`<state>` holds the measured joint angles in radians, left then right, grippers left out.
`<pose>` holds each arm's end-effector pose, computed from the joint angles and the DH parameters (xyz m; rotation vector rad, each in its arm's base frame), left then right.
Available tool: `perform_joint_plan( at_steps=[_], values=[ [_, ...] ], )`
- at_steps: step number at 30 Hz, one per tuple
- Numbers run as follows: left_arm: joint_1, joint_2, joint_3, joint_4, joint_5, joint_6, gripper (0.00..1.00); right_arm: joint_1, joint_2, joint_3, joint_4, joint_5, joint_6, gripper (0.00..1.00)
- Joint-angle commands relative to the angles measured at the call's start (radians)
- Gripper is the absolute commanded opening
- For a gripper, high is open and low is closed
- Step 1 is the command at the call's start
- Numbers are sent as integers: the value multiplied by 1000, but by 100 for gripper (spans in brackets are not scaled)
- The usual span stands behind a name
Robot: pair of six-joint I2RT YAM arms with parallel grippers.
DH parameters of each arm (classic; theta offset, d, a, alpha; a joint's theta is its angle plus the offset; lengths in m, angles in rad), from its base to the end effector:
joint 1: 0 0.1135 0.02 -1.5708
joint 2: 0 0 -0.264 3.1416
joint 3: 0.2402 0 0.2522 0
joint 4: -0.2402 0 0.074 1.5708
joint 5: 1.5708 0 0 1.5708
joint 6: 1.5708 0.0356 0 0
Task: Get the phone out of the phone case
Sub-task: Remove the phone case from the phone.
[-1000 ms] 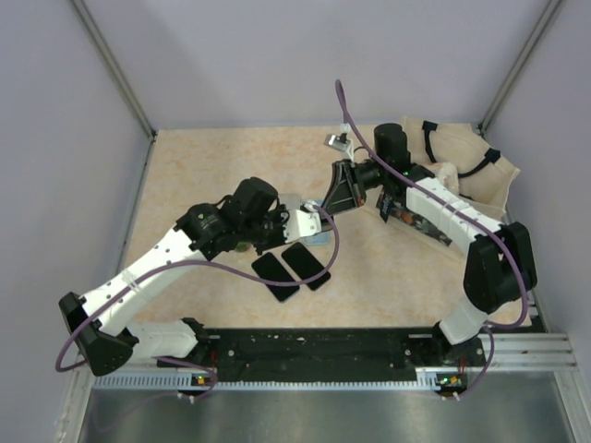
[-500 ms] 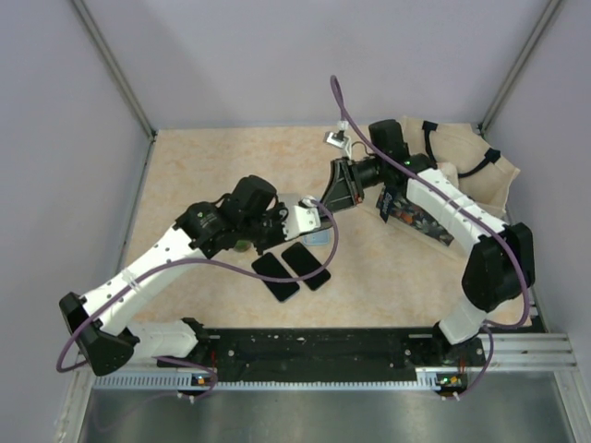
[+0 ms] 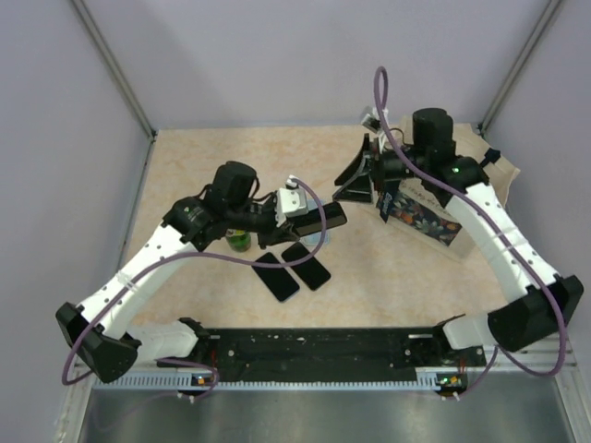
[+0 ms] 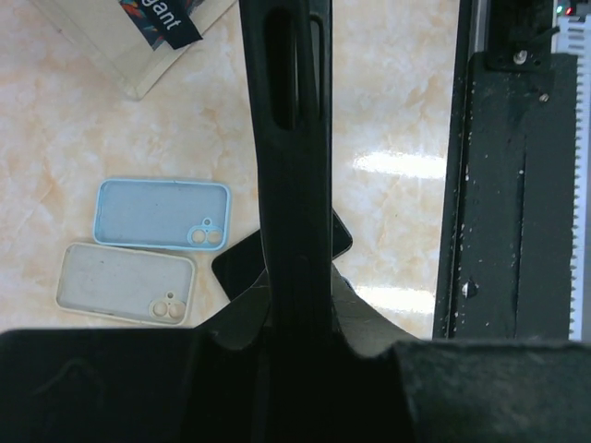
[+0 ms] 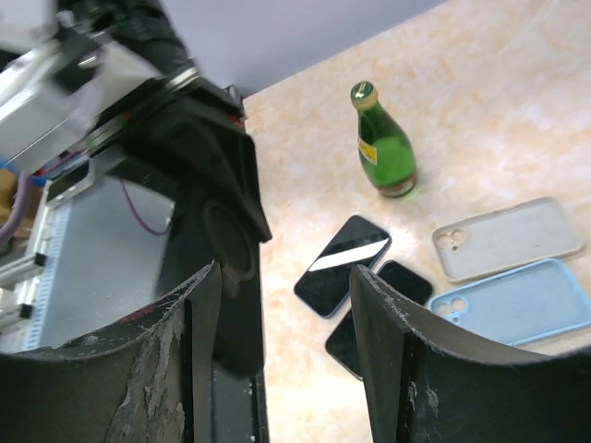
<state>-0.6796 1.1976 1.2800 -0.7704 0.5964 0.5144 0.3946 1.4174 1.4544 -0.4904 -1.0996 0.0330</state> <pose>0.1763 -0.1682 0.3736 1.5022 1.6411 -0.7602 0.2678 0.1459 0.4039 -1.0437 1.7151 1.3715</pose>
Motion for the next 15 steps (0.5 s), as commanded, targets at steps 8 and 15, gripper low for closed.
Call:
perform_joint_plan(
  at_steps=[8,15],
  values=[
    [199,-64,16,158,371,-174,0,-20,-247,-28,-117,115,-226,67],
    [224,-50,24,204,453,-252,0,-16,-206,-6,-169,53,-300,84]
  ],
)
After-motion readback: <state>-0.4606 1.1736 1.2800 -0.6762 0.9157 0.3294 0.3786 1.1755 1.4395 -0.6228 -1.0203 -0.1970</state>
